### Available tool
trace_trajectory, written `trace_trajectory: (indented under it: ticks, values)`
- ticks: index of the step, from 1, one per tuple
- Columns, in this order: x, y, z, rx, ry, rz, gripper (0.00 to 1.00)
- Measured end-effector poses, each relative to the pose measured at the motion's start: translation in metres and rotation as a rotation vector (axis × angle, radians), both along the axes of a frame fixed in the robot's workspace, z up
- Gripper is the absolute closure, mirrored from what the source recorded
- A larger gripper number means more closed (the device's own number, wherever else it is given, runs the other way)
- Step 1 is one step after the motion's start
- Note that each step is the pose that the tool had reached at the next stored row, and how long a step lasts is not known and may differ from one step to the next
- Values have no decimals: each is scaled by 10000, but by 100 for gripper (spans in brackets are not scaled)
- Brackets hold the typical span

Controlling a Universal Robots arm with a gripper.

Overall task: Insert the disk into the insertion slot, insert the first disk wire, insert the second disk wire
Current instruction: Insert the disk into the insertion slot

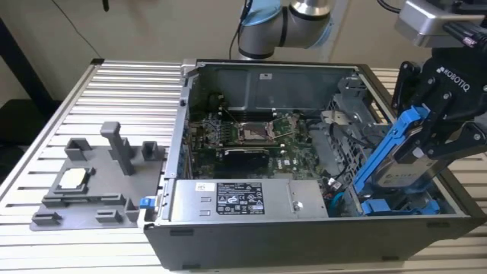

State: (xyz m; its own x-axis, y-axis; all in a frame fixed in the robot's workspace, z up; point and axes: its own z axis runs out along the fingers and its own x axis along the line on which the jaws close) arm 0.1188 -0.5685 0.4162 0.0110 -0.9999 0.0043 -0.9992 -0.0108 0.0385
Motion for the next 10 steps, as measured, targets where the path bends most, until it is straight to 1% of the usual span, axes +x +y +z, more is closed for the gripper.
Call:
trace_trajectory:
  ticks: [10]
  values:
    - [32,-3,-67,-9,2,61,67]
